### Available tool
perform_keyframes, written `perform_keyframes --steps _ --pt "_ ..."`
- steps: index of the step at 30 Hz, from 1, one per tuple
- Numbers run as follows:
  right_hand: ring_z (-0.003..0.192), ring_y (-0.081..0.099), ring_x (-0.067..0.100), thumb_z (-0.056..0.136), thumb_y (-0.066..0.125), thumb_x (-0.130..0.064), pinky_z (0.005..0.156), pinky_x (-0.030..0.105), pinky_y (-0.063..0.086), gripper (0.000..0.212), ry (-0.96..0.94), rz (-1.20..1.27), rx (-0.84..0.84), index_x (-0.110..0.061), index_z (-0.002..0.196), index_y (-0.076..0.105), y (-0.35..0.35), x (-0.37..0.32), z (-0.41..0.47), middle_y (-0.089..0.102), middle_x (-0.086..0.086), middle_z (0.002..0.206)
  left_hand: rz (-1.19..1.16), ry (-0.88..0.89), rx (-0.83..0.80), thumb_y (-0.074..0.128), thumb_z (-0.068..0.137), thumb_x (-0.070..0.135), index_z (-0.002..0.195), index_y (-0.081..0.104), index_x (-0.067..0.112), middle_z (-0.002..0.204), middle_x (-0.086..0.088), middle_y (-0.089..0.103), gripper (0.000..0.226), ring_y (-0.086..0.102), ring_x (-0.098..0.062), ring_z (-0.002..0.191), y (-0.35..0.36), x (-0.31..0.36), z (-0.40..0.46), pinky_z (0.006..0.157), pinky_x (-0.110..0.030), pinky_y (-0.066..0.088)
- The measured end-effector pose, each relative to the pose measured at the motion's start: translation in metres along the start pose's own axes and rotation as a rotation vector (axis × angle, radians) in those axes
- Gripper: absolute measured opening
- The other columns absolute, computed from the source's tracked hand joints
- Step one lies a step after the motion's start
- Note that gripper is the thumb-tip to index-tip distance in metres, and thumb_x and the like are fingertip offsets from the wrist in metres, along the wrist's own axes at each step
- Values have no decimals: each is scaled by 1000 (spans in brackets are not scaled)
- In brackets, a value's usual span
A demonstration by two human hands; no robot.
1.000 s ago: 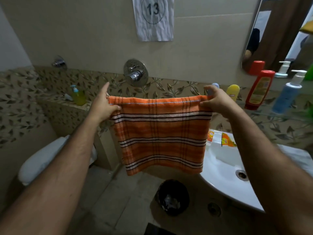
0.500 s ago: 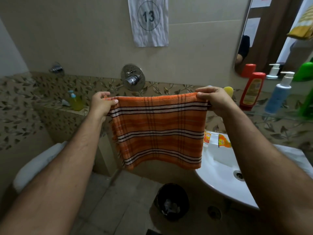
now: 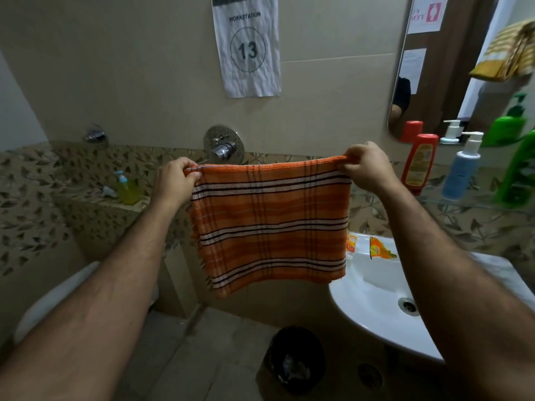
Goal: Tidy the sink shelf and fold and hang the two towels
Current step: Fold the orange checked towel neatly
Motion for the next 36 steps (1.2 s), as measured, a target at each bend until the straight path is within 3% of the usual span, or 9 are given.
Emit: perform_keyframes --steps 3,8,16,20,25,29,32,34,36 --pt "85 62 20 90 64 -16 77 38 54 5 84 411 -133 -12 89 61 3 9 -4 63 10 91 -67 4 -130 65 88 28 100 67 25 110 -14 60 12 54 -35 109 12 -13 3 94 -42 45" --pt "78 68 16 96 54 -8 70 29 59 9 85 1025 -221 -14 93 60 -2 -1 -16 66 6 88 -645 -38 -231 54 97 12 87 56 27 85 2 57 18 55 -13 80 26 -13 -4 80 -34 47" --pt "94 68 28 100 52 -26 81 45 60 4 94 755 4 -26 97 54 -17 4 -5 66 6 95 -669 -19 -118 51 99 12 88 50 29 85 7 57 20 54 -6 76 24 17 -4 71 -25 46" --pt "91 67 35 97 55 -22 82 52 57 3 71 799 143 -24 95 56 -28 -1 -5 64 9 93 -1099 -273 -287 59 95 14 107 56 18 106 -10 63 14 63 -19 89 44 5 -12 77 -36 57" --pt "88 70 24 96 57 -13 80 39 61 5 252 963 153 -17 98 60 -26 -7 11 69 8 96 -1397 -289 -500 51 94 45 134 52 5 119 -17 66 56 68 -28 104 54 11 -18 82 -42 59" --pt "78 70 24 92 61 -7 69 31 62 19 485 934 118 -1 109 66 10 2 19 70 14 91 -1526 -670 -717 27 77 85 124 67 12 127 -18 64 96 62 -34 116 129 -24 -97 83 -50 57" --pt "60 60 16 94 58 -4 41 18 50 11 600 849 53 -2 104 63 35 16 6 61 7 74 -1472 -715 -932 55 59 88 126 64 4 130 -23 60 107 60 -35 119 167 -22 -152 91 -48 54" --pt "69 64 22 94 59 -5 57 28 58 15 666 841 40 -1 107 63 46 35 2 63 10 78 -1401 -626 -886 90 33 66 99 77 6 103 -19 73 90 72 -27 93 169 -20 -153 75 -39 60" --pt "87 68 28 92 61 -8 79 41 59 24 718 835 28 3 113 63 50 54 2 69 16 96 -1367 -532 -800 99 20 46 81 80 9 83 -11 76 74 74 -19 73 157 -14 -141 63 -30 59"
Point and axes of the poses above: each hand's wrist, its own z-axis towards the middle knuckle, its own y-axis out of the palm, x = y × z, the point moved 9 cm from there along z, towards the middle knuckle
